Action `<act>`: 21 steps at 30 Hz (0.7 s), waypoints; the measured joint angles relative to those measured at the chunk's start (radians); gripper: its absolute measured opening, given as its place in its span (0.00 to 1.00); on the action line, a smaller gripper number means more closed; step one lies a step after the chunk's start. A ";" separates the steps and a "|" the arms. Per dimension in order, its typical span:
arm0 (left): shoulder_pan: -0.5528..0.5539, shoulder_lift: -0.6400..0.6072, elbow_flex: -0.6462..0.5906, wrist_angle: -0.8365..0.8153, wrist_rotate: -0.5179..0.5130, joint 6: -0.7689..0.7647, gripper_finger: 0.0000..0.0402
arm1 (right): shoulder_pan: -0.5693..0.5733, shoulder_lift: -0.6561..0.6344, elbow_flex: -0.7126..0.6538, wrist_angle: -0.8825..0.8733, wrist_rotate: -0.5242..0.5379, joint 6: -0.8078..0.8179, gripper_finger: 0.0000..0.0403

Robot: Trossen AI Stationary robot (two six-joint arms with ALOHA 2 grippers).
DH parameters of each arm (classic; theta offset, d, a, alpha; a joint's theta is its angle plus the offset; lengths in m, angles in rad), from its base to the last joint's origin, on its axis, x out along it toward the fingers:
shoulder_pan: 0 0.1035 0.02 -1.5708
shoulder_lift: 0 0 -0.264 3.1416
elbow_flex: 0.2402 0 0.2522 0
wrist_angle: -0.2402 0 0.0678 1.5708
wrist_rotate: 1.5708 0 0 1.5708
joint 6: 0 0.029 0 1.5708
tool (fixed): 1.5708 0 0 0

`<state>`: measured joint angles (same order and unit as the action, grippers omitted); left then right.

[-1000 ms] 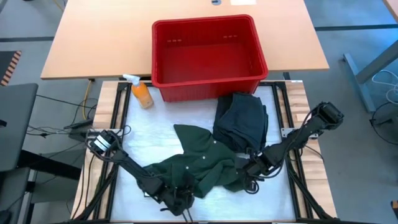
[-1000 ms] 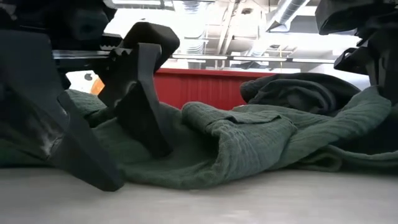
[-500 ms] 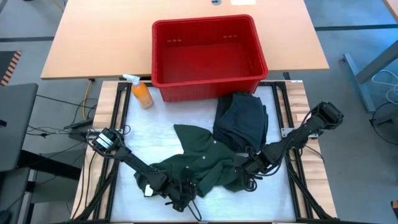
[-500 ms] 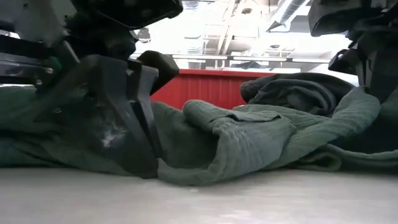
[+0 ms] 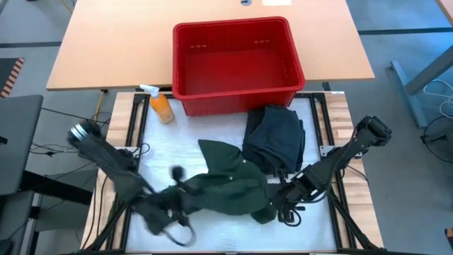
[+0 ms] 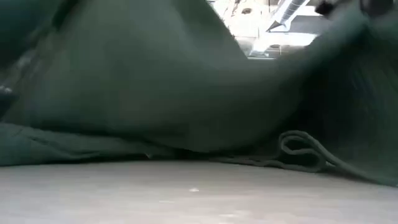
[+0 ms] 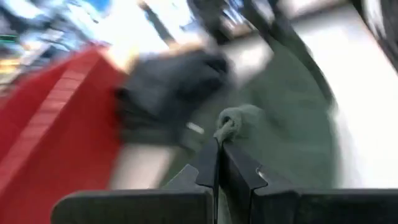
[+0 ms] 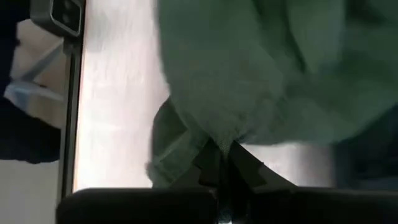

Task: Fold Laundry from Bin
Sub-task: Fold the green button down shirt

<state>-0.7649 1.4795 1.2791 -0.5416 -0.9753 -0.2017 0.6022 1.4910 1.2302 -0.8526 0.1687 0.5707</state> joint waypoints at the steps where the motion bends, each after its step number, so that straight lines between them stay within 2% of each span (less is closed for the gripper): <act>1: -0.024 -0.048 0.001 -0.013 -0.064 -0.015 0.00 | -0.001 0.000 0.033 -0.027 0.016 -0.019 0.07; 7: -0.181 -0.242 -0.008 -0.052 -0.367 -0.054 0.00 | -0.009 0.000 0.211 -0.221 0.151 -0.133 0.07; 11: -0.265 -0.305 -0.008 -0.037 -0.530 -0.013 0.00 | -0.063 0.000 0.284 -0.239 0.179 -0.257 0.07; 15: -0.297 -0.328 -0.008 -0.046 -0.596 -0.012 0.00 | -0.176 0.000 0.285 -0.169 0.141 -0.396 0.07; 21: -0.297 -0.326 -0.008 -0.050 -0.597 0.003 0.00 | -0.395 0.001 0.298 -0.110 0.144 -0.676 0.11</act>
<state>-1.0622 1.1534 1.2709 -0.5912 -1.5720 -0.1991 0.2075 1.4923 1.5285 -0.9623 0.3127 -0.1050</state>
